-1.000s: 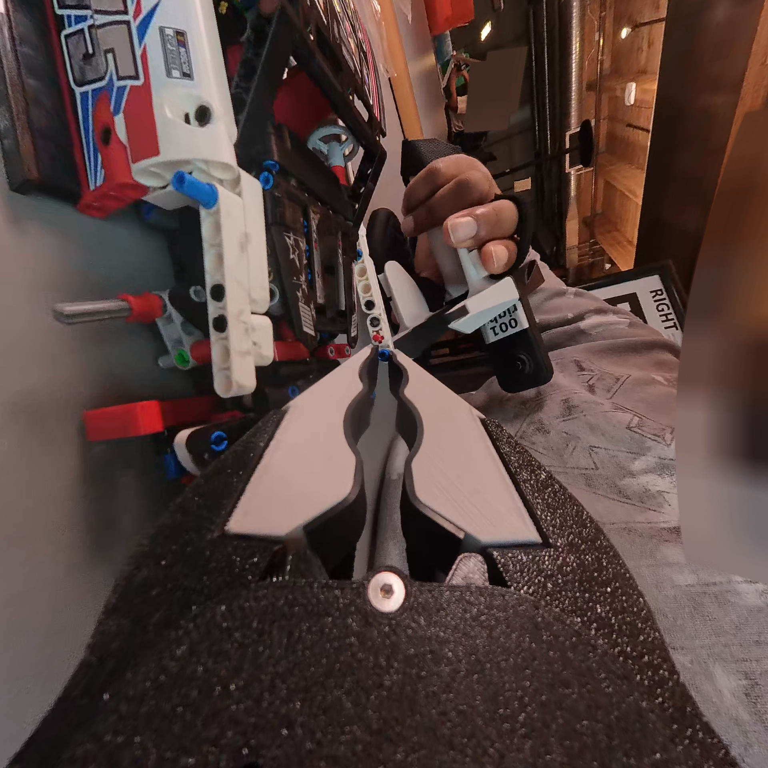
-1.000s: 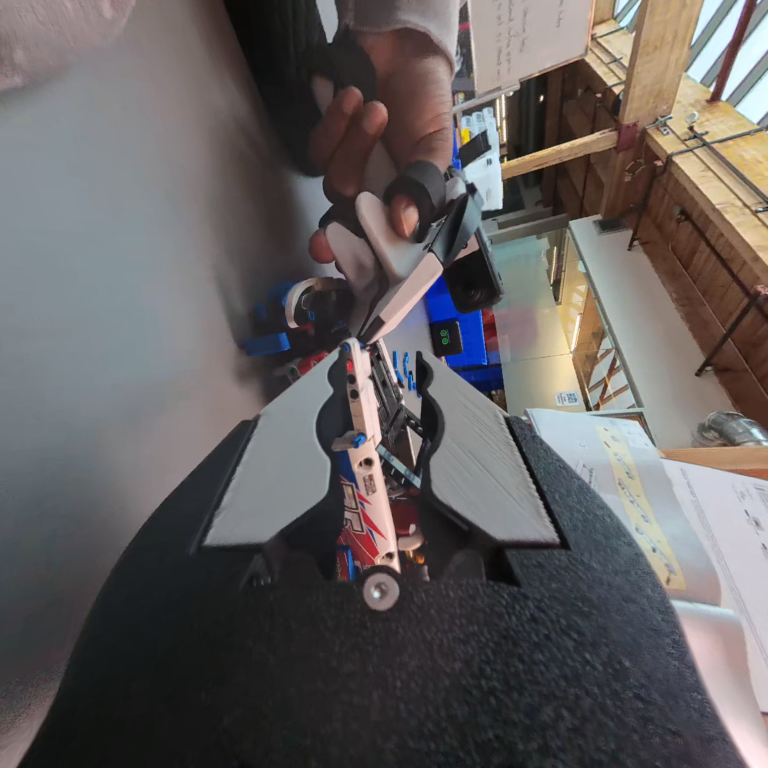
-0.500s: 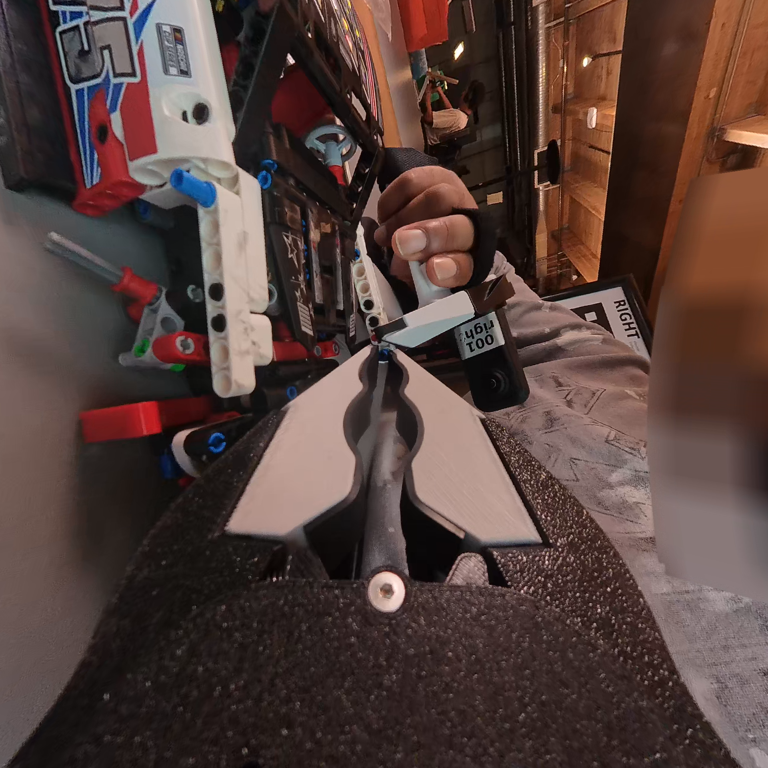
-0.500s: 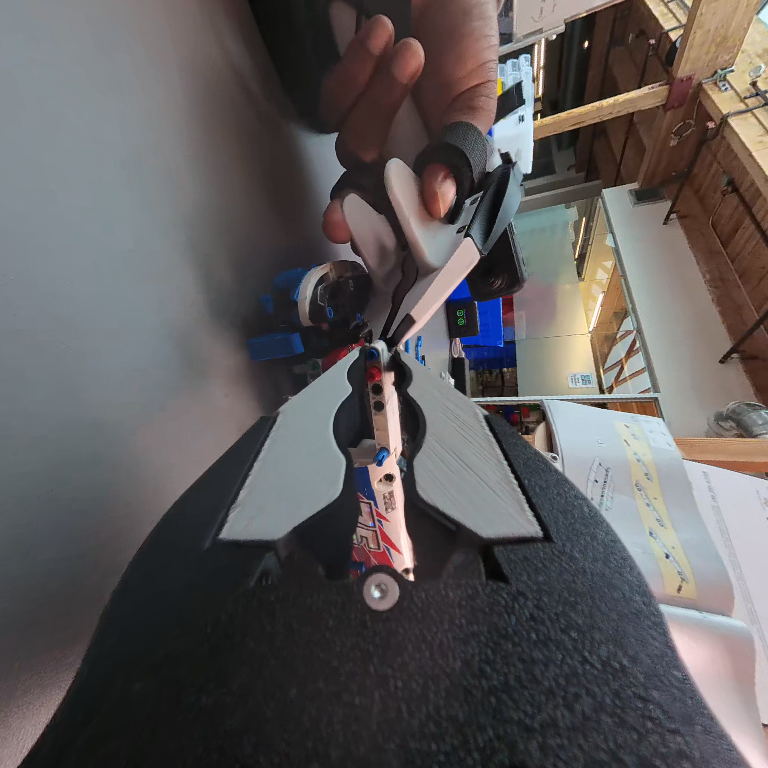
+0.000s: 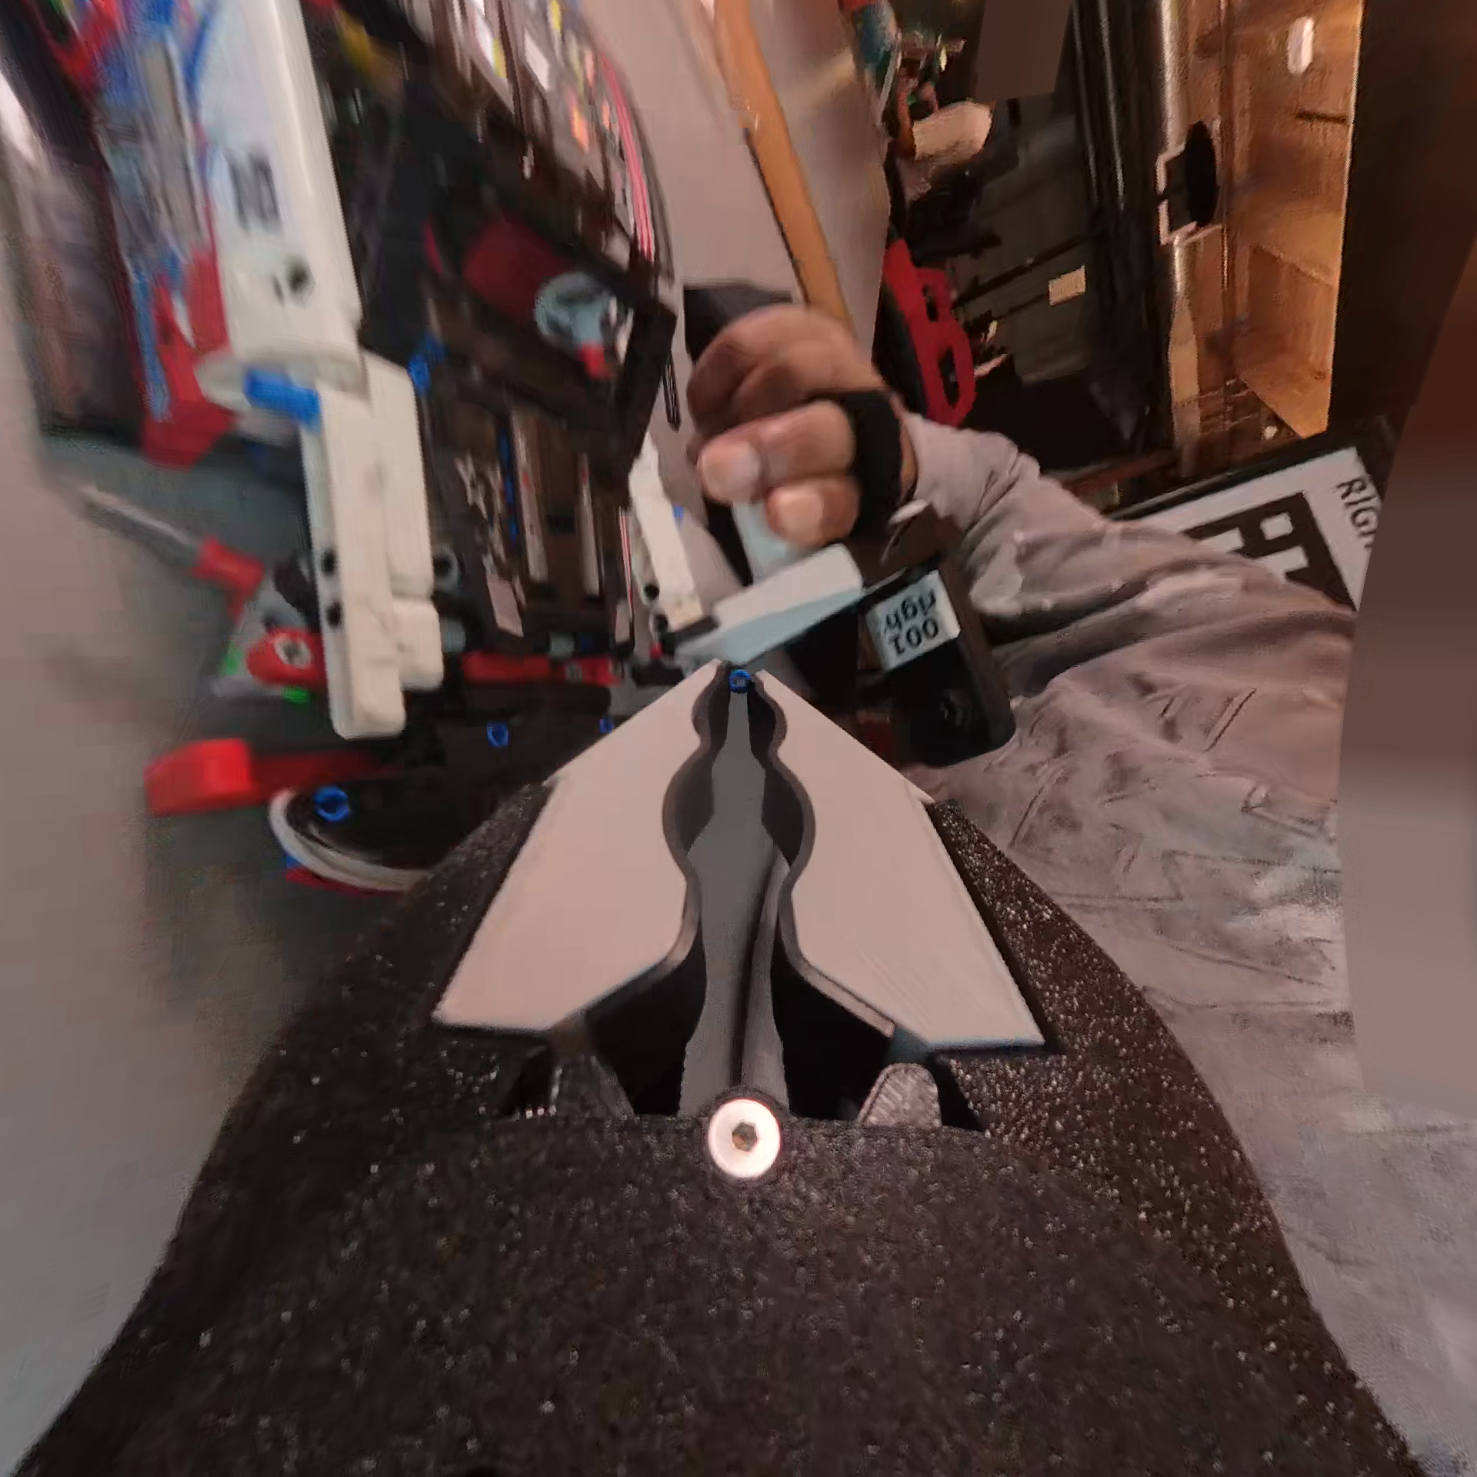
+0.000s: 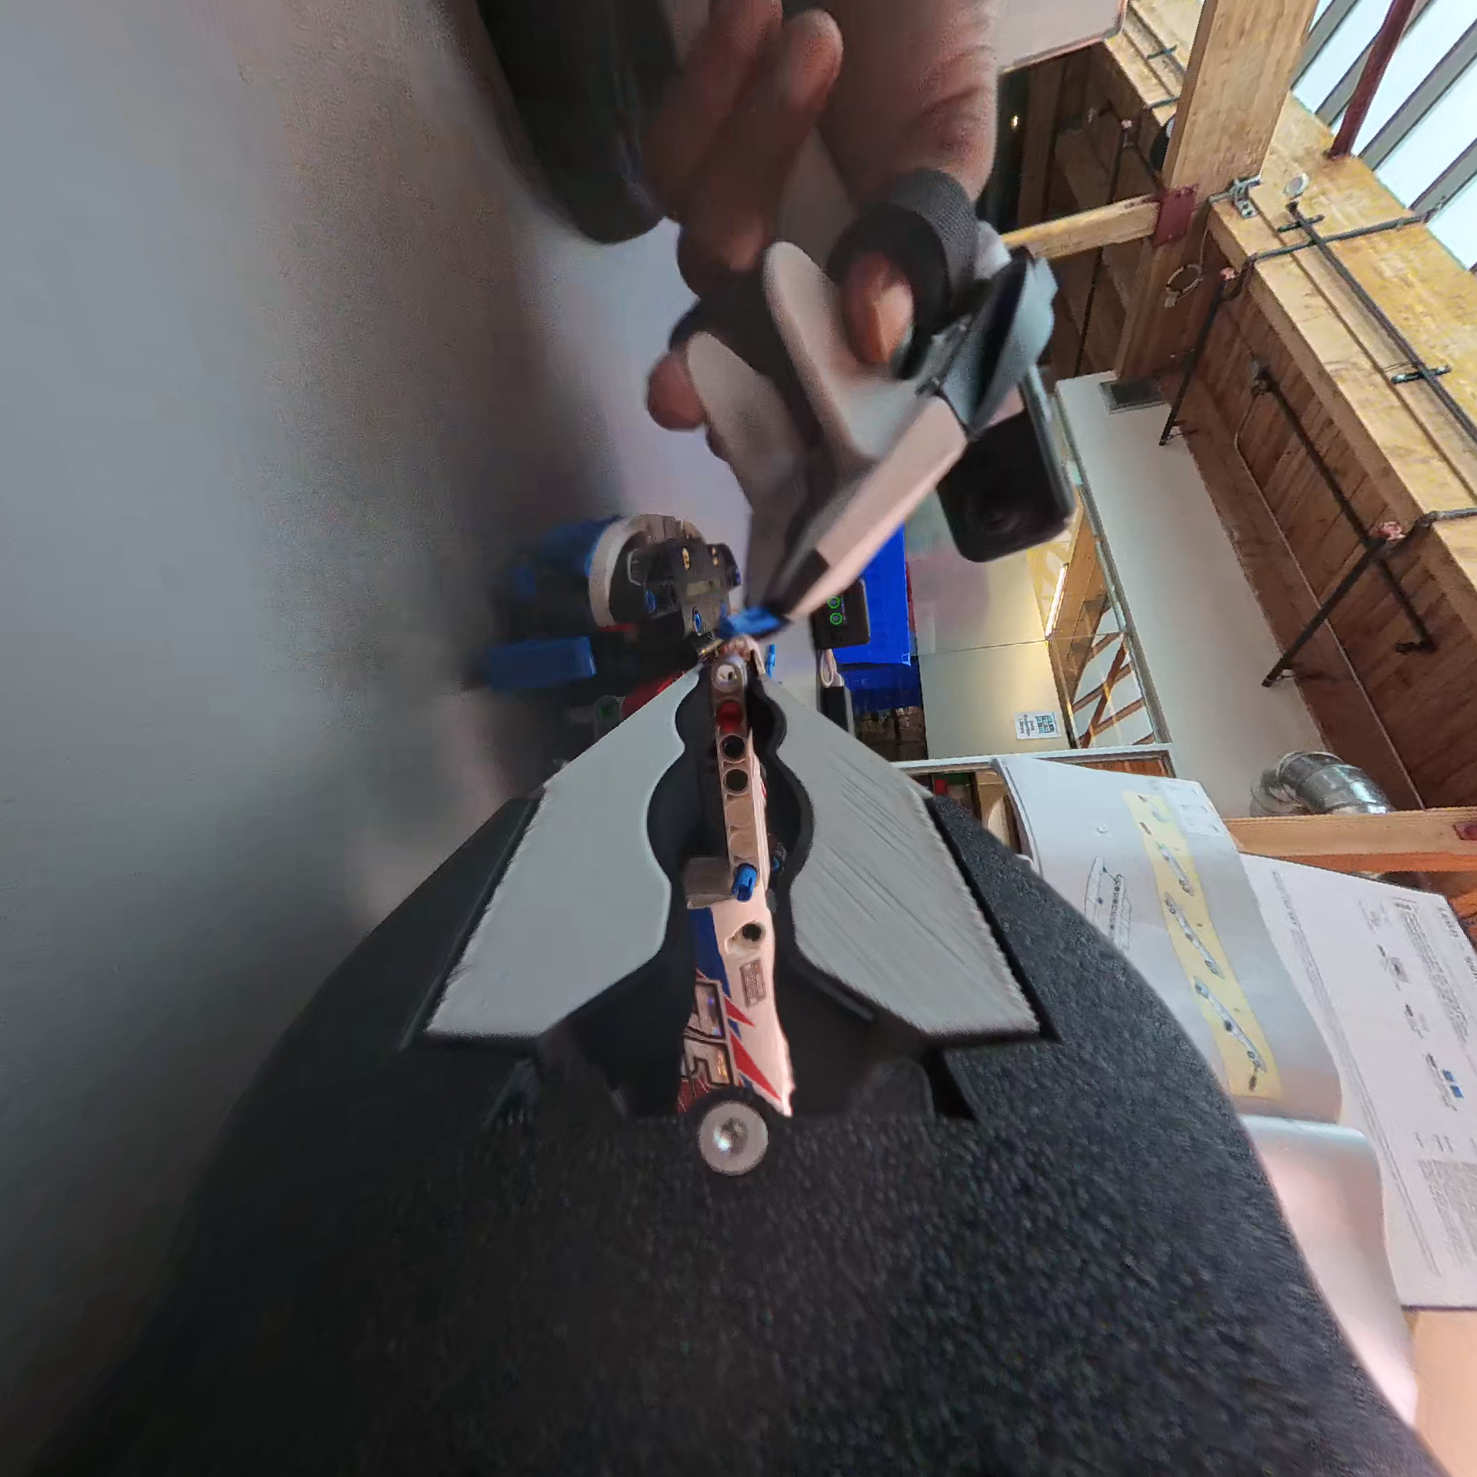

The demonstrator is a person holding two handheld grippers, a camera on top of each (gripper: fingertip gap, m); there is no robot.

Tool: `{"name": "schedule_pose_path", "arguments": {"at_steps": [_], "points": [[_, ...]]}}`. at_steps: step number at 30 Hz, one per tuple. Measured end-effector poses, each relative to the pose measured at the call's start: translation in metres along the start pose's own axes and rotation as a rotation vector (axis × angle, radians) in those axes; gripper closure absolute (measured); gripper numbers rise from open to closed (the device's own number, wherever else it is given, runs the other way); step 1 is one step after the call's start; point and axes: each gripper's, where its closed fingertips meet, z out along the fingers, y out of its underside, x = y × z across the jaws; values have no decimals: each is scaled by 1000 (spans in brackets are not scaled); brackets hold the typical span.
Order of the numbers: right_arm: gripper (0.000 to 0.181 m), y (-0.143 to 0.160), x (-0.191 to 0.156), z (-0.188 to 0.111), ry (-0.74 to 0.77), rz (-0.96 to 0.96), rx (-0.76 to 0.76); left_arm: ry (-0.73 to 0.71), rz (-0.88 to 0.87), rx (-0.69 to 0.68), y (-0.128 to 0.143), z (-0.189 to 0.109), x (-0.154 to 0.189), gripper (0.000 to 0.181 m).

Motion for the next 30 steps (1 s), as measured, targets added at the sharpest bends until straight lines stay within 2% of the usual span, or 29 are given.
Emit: {"name": "schedule_pose_path", "arguments": {"at_steps": [1,3,7,10,12,14,18,21,28,30], "points": [[174,0,-1,0,-12,12,9,-5,23,57,-18,-9,2,180],[172,4,-4,-3,-13,1,4,-13,42,110,-35,-25,3,180],[166,6,-2,-6,-31,52,-17,-117,155,117,-41,-35,-3,180],[150,2,-7,-10,-114,136,-33,-170,193,151,-46,-45,-15,179],[148,2,-8,-17,-156,186,-60,-226,231,181,-54,-56,-27,179],[143,4,-6,-27,-192,276,-86,-352,310,207,-65,-72,-45,179],[146,22,11,-45,-141,463,-184,-685,444,286,-103,-120,-91,178],[150,43,20,-57,-74,537,-302,-884,475,228,-115,-145,-131,178],[156,68,25,-85,60,692,-466,-946,474,198,-126,-151,-167,177],[156,71,25,-87,81,731,-482,-972,481,192,-131,-153,-173,168]]}}
